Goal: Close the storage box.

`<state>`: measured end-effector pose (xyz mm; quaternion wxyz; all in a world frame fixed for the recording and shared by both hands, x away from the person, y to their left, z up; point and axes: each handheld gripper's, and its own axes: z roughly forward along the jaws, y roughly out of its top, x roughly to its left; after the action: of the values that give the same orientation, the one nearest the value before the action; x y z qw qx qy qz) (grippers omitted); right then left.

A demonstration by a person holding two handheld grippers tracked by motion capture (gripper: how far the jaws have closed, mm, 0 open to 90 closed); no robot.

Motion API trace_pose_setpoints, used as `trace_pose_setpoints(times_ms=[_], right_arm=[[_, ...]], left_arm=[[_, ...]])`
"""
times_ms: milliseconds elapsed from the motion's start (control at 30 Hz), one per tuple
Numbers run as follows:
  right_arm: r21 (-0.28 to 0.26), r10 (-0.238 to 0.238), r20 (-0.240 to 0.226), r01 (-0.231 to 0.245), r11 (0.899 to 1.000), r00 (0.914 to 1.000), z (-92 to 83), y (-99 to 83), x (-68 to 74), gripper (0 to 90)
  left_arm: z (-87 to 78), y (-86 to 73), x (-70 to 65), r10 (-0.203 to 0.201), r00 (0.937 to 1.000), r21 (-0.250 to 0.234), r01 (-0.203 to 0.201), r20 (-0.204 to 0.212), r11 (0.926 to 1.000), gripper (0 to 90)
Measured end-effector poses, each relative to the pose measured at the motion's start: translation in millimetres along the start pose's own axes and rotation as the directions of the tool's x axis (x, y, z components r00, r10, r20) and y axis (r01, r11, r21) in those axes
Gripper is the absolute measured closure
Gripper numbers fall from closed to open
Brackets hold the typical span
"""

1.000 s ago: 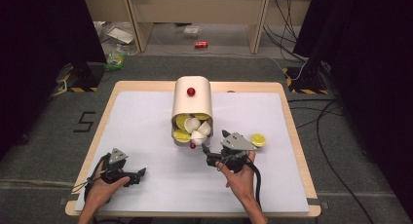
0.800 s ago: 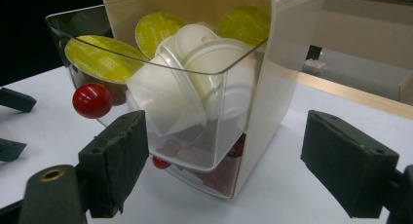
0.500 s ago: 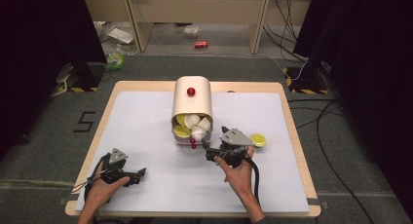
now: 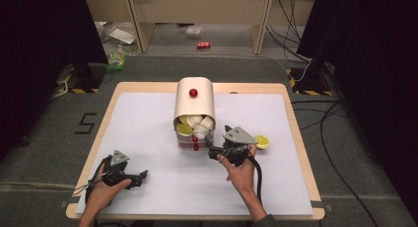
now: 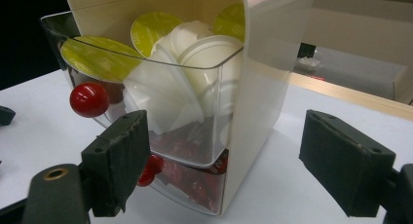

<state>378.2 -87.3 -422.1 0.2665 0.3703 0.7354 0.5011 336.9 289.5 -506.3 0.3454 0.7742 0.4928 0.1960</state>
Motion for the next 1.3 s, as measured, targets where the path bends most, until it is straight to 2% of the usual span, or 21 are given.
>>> trace_pose_setpoints(times_ms=[1067,1300], right_arm=[[0.006,0.009,0.023,-0.009,1.000,0.9997,11.3,4.3,-6.7,18.1],[0.015,0.008,0.013,-0.008,1.000,0.9999,8.2,3.8,-8.4,24.2]], left_arm=[[0.1,-0.1,-0.2,-0.002,1.0000,-0.002,0.002,0.000,1.0000,0.0],[0.0,-0.1,-0.1,-0.004,1.0000,-0.003,0.004,0.002,1.0000,0.0]])
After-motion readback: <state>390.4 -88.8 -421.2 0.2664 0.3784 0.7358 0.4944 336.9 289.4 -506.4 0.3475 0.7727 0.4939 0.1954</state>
